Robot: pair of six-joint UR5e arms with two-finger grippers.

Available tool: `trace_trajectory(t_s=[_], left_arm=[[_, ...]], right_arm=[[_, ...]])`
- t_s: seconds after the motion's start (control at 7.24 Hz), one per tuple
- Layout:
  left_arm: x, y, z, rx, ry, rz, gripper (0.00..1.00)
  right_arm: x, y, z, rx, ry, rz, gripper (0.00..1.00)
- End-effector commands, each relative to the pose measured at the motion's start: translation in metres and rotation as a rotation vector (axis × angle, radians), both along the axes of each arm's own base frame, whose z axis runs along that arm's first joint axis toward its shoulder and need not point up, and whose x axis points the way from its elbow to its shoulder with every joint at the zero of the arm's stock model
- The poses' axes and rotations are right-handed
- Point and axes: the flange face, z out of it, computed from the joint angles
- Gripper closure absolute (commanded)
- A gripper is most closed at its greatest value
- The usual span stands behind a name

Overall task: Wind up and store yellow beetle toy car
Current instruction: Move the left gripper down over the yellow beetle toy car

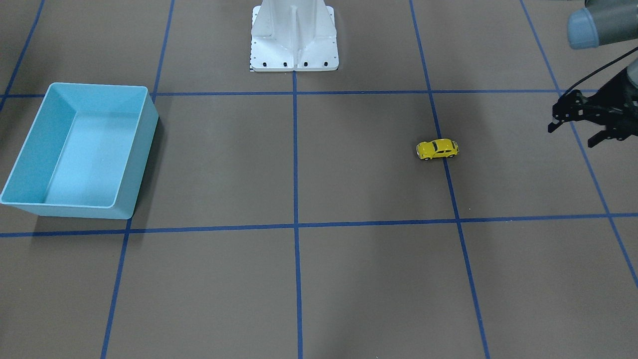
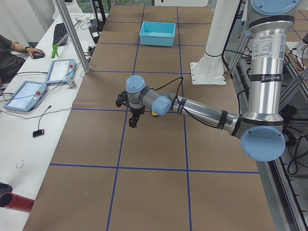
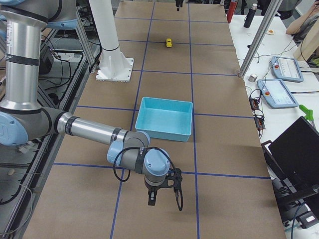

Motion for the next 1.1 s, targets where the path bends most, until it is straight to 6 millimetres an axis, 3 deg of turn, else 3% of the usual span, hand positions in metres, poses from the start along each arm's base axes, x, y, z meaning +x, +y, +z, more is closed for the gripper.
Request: trace_trajectory(t_s=[0.0,0.28,0.41,0.55,0.69,0.83,0.97], left_arm=[[0.082,0.008,-0.059,0.118,-0.029,0.114,0.00],[0.137,0.029,-0.094,0.162,-0.088,0.187,0.00],[0.185,0.048,-0.107,0.215,-0.189,0.230,0.00],[0.214,0.073,-0.113,0.234,-0.214,0.288,0.00],[0.227,0.083,-0.113,0.230,-0.233,0.334,0.00],[0.229,0.083,-0.121,0.314,-0.252,0.442,0.00],[0.230,0.081,-0.113,0.436,-0.333,0.561,0.00]], right_arm=[[0.000,0.001,0.001,-0.001,0.000,-0.001,0.00],[0.000,0.000,0.001,-0.001,0.000,0.000,0.00],[0.000,0.000,0.001,-0.001,0.000,0.000,0.00],[0.000,0.000,0.001,-0.001,0.000,0.000,0.00],[0.000,0.000,0.000,0.002,0.000,-0.001,0.00],[0.000,0.000,0.001,0.000,0.000,-0.001,0.00],[0.000,0.000,0.001,-0.001,0.000,0.000,0.00]])
